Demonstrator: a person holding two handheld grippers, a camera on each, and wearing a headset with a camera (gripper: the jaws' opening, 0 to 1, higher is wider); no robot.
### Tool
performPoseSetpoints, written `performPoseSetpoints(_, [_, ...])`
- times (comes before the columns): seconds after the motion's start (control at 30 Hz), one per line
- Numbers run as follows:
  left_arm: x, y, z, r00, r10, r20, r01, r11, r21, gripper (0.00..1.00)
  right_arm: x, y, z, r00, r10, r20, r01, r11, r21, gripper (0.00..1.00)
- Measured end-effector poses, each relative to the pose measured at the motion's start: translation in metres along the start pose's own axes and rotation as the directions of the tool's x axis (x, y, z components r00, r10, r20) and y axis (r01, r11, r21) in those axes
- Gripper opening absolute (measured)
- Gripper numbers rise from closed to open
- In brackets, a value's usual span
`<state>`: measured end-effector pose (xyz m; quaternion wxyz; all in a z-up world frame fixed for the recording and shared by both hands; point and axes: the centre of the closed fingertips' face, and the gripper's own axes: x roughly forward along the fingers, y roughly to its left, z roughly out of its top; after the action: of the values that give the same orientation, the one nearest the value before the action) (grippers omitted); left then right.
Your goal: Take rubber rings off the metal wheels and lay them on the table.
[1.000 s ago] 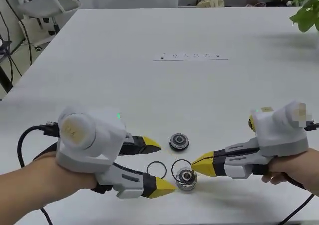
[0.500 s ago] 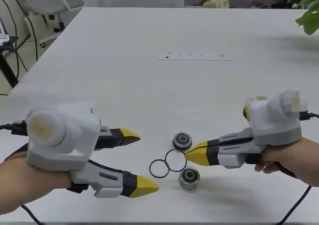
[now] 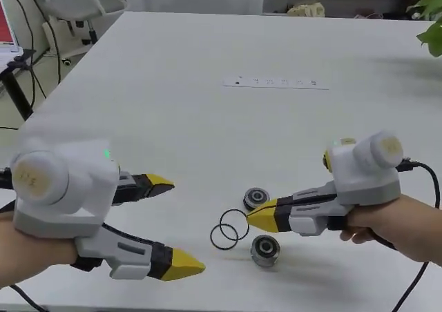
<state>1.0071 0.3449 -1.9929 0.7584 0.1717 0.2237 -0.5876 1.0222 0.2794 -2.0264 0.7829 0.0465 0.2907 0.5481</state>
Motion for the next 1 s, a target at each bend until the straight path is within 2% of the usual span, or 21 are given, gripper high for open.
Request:
performPoseSetpoints(0.23, [-0.003,0.002,-0.006,0.9999,0.008,-0.009,-0.008,1.0,-0.025,0.82,0.011,-0.002,-0.004,0.9999,-0.002,-0.017,0.002,1.0,0.021,0.0])
performPoseSetpoints(0.6, [-0.008,0.004,-0.012,0.9997,0.019,-0.018,-0.019,0.999,-0.046,0.83,0.023,-0.009,-0.016,0.9984,-0.017,-0.054,0.02,0.998,0.06,0.0])
performPoseSetpoints(1.0, [-0.012,0.007,-0.015,0.9993,0.029,-0.025,-0.031,0.998,-0.056,0.83,0.028,-0.021,-0.025,0.9937,-0.067,-0.09,0.075,0.993,0.087,0.0])
